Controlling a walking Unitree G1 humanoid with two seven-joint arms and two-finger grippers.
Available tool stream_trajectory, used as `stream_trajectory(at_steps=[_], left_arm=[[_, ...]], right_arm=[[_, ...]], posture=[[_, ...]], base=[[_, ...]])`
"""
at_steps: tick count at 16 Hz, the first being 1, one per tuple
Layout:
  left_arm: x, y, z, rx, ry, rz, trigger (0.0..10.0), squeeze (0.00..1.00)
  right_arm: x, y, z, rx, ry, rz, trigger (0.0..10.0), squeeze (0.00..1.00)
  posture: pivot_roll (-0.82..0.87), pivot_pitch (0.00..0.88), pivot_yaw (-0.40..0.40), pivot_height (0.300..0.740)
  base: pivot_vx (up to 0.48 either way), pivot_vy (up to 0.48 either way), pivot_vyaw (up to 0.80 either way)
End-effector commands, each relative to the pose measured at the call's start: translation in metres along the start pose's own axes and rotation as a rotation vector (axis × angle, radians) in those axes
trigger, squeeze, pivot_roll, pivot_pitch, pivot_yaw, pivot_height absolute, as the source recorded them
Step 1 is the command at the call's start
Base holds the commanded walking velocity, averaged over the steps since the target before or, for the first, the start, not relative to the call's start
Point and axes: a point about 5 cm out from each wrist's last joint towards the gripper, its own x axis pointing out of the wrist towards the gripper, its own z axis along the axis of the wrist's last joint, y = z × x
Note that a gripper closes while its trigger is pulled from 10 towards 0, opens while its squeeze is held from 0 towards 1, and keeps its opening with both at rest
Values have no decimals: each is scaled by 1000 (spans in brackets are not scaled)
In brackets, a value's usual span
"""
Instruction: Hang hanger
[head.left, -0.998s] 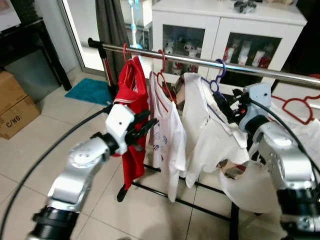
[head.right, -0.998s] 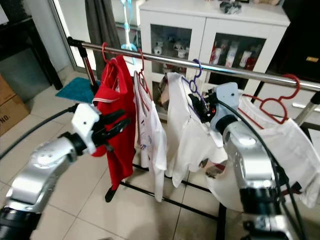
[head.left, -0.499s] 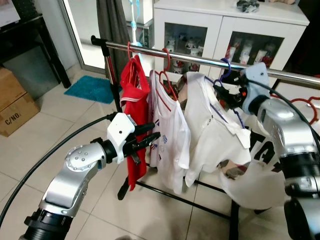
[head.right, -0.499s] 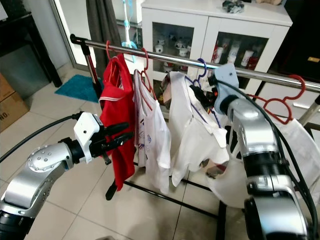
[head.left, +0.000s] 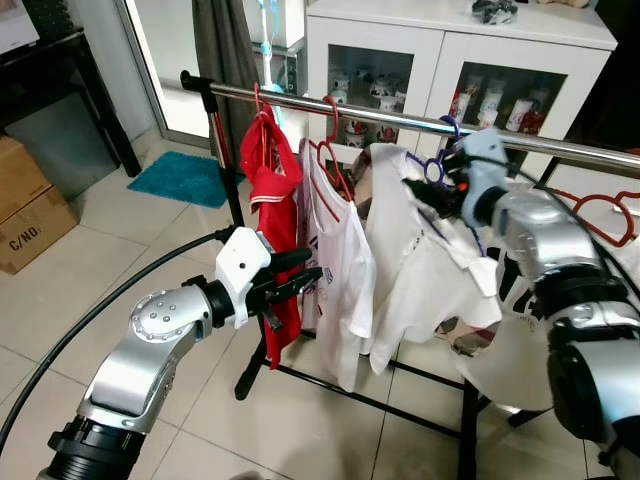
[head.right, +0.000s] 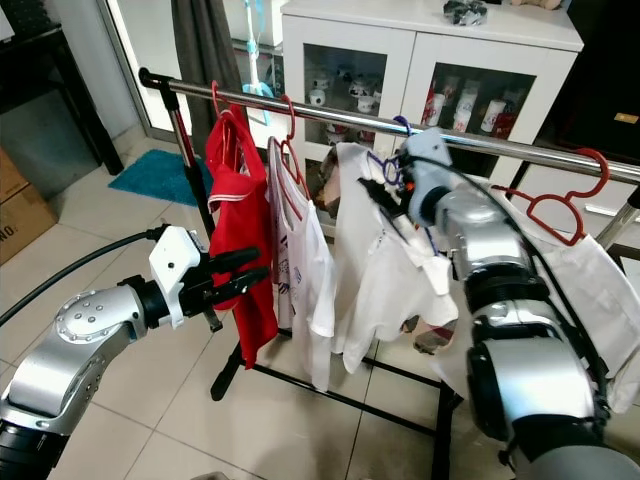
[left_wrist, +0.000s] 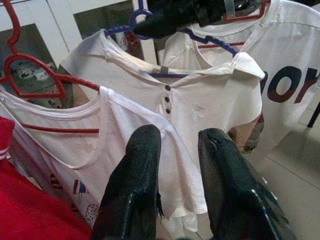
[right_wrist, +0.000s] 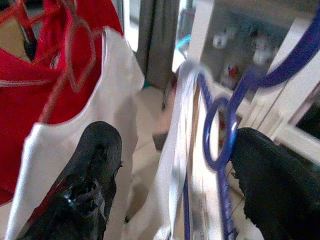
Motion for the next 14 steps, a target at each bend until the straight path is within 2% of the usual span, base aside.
stream_trajectory(at_steps=[1, 2, 3, 8, 14], left_arm=[[0, 0, 3, 14, 0, -8, 10000, 0], [0, 0, 3, 14, -1, -9, 10000, 0], [0, 0, 3, 14, -1, -11, 10000, 0], [1, -1, 4, 13, -6, -17, 10000, 0], [2, -1, 8, 13, -22, -36, 10000, 0]], right_arm=[[2, 0, 3, 13, 0, -7, 3294, 0], [3, 1, 3, 38, -3, -7, 0, 0], [5, 2, 4, 74, -12, -1, 0, 0], [10, 9, 1, 65, 3, 30, 0, 0], [11, 8, 0, 85, 3, 24, 0, 0]], posture=[[-21, 0, 25, 740], [-22, 0, 25, 740], [-22, 0, 25, 740], [-18, 0, 22, 740], [-19, 0, 28, 740]], base=[[0, 0, 0], [0, 0, 0], [0, 0, 0], [0, 0, 0], [0, 0, 0]])
